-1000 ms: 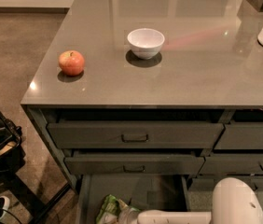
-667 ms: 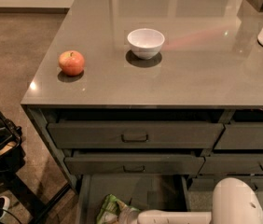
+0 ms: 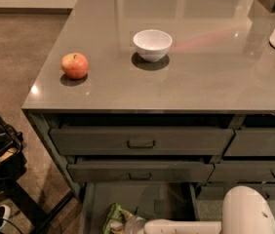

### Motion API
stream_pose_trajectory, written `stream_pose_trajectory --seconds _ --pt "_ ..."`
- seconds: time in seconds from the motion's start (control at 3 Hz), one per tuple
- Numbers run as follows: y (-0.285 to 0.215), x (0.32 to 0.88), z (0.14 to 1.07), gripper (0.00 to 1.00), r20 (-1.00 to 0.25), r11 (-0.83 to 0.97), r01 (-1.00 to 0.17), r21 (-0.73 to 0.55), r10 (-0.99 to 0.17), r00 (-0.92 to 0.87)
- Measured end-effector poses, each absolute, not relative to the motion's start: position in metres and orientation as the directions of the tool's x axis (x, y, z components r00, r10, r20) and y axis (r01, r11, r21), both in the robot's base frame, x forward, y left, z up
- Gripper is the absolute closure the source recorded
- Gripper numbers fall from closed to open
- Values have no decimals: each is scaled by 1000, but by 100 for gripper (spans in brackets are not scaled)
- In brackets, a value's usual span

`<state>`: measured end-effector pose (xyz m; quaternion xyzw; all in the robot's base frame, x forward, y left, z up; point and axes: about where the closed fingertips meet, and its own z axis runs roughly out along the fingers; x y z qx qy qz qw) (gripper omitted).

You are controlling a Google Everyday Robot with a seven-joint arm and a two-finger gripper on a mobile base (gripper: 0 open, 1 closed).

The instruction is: Pick green rice chip bag from bottom drawer and place on counter

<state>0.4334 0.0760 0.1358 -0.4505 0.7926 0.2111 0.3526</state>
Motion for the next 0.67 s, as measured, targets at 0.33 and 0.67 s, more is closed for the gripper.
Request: stream_pose_trajectory --seconds 0.33,0.67 --pt "76 433 138 100 -749 505 -863 17 -565 -346" --pt "66 423 173 100 -774 517 -856 8 -539 -333"
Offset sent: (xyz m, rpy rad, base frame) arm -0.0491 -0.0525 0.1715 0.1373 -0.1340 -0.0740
